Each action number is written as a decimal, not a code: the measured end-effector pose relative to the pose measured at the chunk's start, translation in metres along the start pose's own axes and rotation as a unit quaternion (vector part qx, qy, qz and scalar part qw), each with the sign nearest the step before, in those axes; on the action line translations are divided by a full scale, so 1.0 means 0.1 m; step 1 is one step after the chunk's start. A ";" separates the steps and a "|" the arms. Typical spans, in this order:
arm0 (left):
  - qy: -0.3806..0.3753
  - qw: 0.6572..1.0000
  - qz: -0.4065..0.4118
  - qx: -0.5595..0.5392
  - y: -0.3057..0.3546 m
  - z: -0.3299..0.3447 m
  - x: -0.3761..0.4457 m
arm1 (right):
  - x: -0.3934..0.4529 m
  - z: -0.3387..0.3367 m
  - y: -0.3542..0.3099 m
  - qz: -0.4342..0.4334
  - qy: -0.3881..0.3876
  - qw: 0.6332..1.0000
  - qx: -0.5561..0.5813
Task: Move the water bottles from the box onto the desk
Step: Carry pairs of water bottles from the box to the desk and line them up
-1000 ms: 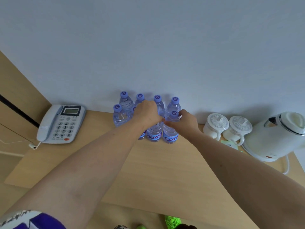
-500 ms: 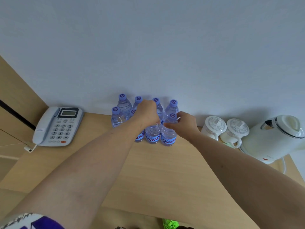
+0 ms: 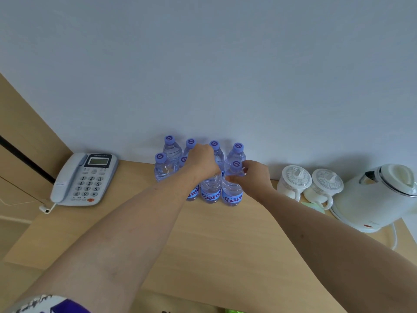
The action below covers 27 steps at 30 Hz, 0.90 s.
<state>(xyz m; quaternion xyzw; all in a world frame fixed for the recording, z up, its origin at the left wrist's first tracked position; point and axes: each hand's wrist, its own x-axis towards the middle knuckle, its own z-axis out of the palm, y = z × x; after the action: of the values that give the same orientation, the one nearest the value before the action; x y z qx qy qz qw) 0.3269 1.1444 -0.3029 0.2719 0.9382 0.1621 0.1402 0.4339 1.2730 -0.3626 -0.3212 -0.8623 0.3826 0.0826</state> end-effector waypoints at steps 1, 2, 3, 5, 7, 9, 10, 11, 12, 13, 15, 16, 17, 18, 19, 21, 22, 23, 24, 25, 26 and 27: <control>-0.004 1.000 0.000 0.004 0.01 0.00 0.01 | 0.00 0.00 0.01 -0.001 -0.004 1.000 -0.002; -0.008 1.000 0.003 0.009 0.01 -0.01 0.01 | 0.00 0.00 0.00 -0.003 -0.009 1.000 -0.008; -0.011 1.000 0.007 0.017 0.01 -0.01 0.02 | 0.00 -0.01 -0.01 -0.004 -0.015 1.000 -0.016; -0.014 0.999 0.018 0.031 0.01 0.00 0.00 | -0.02 -0.03 -0.02 -0.003 -0.027 0.999 -0.043; -0.015 0.998 0.035 0.041 -0.01 0.00 -0.04 | -0.07 -0.05 -0.05 -0.001 -0.034 0.997 -0.071; 0.009 0.996 0.066 0.050 -0.03 -0.04 -0.08 | -0.14 -0.10 -0.11 0.002 -0.019 0.997 -0.073; 0.031 0.995 0.085 0.050 -0.02 -0.08 -0.10 | -0.19 -0.14 -0.14 0.007 -0.004 0.998 -0.068; 0.055 0.992 0.104 0.049 -0.02 -0.12 -0.11 | -0.24 -0.19 -0.17 0.013 0.014 0.998 -0.065; 0.073 0.988 0.125 0.049 0.00 -0.16 -0.12 | -0.30 -0.24 -0.20 0.018 0.030 0.997 -0.068; 0.085 0.985 0.144 0.051 0.03 -0.19 -0.14 | -0.38 -0.29 -0.22 0.023 0.047 0.996 -0.074; 0.090 0.978 0.177 0.060 0.11 -0.19 -0.23 | -0.59 -0.42 -0.22 0.040 0.077 0.993 -0.085; 0.087 0.976 0.192 0.061 0.16 -0.17 -0.29 | -0.72 -0.48 -0.20 0.051 0.089 0.991 -0.088; 0.083 0.973 0.207 0.060 0.23 -0.12 -0.36 | -0.87 -0.55 -0.17 0.062 0.100 0.989 -0.093; 0.076 0.970 0.224 0.060 0.31 -0.07 -0.44 | -1.02 -0.63 -0.13 0.072 0.110 0.986 -0.102; 0.068 0.966 0.242 0.063 0.42 -0.02 -0.52 | -1.17 -0.71 -0.08 0.084 0.121 0.983 -0.113; 0.056 0.954 0.287 0.062 0.69 0.09 -0.70 | -1.48 -0.93 0.04 0.112 0.149 0.974 -0.129; 0.050 0.947 0.311 0.057 0.85 0.15 -0.81 | -1.64 -1.04 0.11 0.129 0.166 0.968 -0.138; 0.043 0.939 0.336 0.052 1.02 0.22 -0.93 | -1.81 -1.17 0.20 0.146 0.183 0.961 -0.149; 0.033 0.930 0.362 0.050 1.19 0.30 -1.05 | -1.98 -1.30 0.30 0.164 0.199 0.953 -0.157; 0.024 0.921 0.387 0.051 1.37 0.39 -1.19 | -2.17 -1.42 0.41 0.180 0.216 0.947 -0.158; 0.017 0.911 0.409 0.058 1.55 0.48 -1.34 | -2.38 -1.53 0.53 0.195 0.232 0.940 -0.155; 0.011 0.901 0.428 0.069 1.74 0.58 -1.50 | -2.60 -1.64 0.66 0.212 0.248 0.933 -0.152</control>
<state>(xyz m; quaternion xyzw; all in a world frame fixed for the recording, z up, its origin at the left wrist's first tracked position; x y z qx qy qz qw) 0.5497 1.2134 -0.2632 0.6548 0.7415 0.1439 0.0278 0.7321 1.2449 -0.2691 -0.5902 -0.7739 0.1639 0.1608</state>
